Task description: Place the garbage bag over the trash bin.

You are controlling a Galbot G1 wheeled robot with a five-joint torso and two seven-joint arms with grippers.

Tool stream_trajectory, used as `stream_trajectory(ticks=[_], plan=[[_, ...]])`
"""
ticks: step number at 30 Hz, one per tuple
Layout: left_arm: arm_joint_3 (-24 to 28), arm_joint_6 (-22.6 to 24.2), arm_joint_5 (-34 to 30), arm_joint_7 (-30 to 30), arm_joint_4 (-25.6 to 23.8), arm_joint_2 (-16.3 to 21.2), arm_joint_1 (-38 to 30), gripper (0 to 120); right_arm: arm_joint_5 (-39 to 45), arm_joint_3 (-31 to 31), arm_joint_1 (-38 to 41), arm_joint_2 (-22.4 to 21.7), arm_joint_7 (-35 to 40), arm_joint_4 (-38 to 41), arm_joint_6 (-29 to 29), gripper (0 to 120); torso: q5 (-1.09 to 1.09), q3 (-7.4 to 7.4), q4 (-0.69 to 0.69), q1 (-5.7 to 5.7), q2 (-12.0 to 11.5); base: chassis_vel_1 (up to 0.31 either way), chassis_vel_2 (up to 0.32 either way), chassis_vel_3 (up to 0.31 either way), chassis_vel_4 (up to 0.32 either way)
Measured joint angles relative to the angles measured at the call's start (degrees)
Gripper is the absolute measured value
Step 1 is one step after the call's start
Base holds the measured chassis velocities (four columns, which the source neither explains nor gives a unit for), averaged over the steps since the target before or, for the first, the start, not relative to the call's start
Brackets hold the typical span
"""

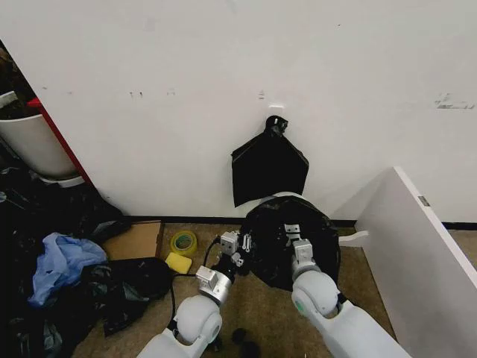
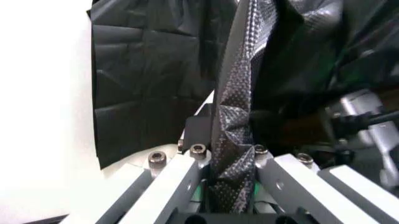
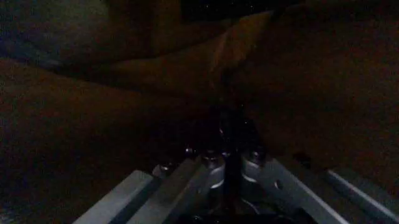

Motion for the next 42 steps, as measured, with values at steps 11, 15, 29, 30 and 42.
stream_trajectory(ticks=[11, 15, 29, 30, 42], plan=[[-0.47, -0.53, 0.72, 0.53, -0.6, 0.49, 1.07, 2, 3.34, 0.87, 1.77, 0.74, 1.11, -2.3, -3.19, 0, 0.0, 0.0, 0.0, 0.0, 0.0, 0.0, 0.0, 0.0, 0.0], [-0.73, -1.38, 1.86, 0.72, -0.11, 0.47, 1.03, 2, 7.29, 1.28, 1.36, 0.8, 1.57, -0.13, -2.9, 0, 0.0, 0.0, 0.0, 0.0, 0.0, 0.0, 0.0, 0.0, 0.0], [-0.45, -1.43, 2.27, 0.97, -0.39, 0.67, 1.66, 2, -0.06, 1.11, 0.84, 0.54, -1.72, -0.68, 7.21, 0, 0.0, 0.0, 0.0, 0.0, 0.0, 0.0, 0.0, 0.0, 0.0], [-0.47, -1.43, 2.27, 0.98, -0.44, 0.7, 1.71, 2, -0.09, 1.21, 0.92, 0.55, -1.7, -0.84, 7.3, 0, 0.0, 0.0, 0.0, 0.0, 0.0, 0.0, 0.0, 0.0, 0.0], [-1.11, -1.15, 1.49, 0.86, -0.84, 0.72, 1.66, 2, 1.12, 1.55, 0.1, 0.0, -1.27, -0.43, 6.52, 0, 0.0, 0.0, 0.0, 0.0, 0.0, 0.0, 0.0, 0.0, 0.0]])
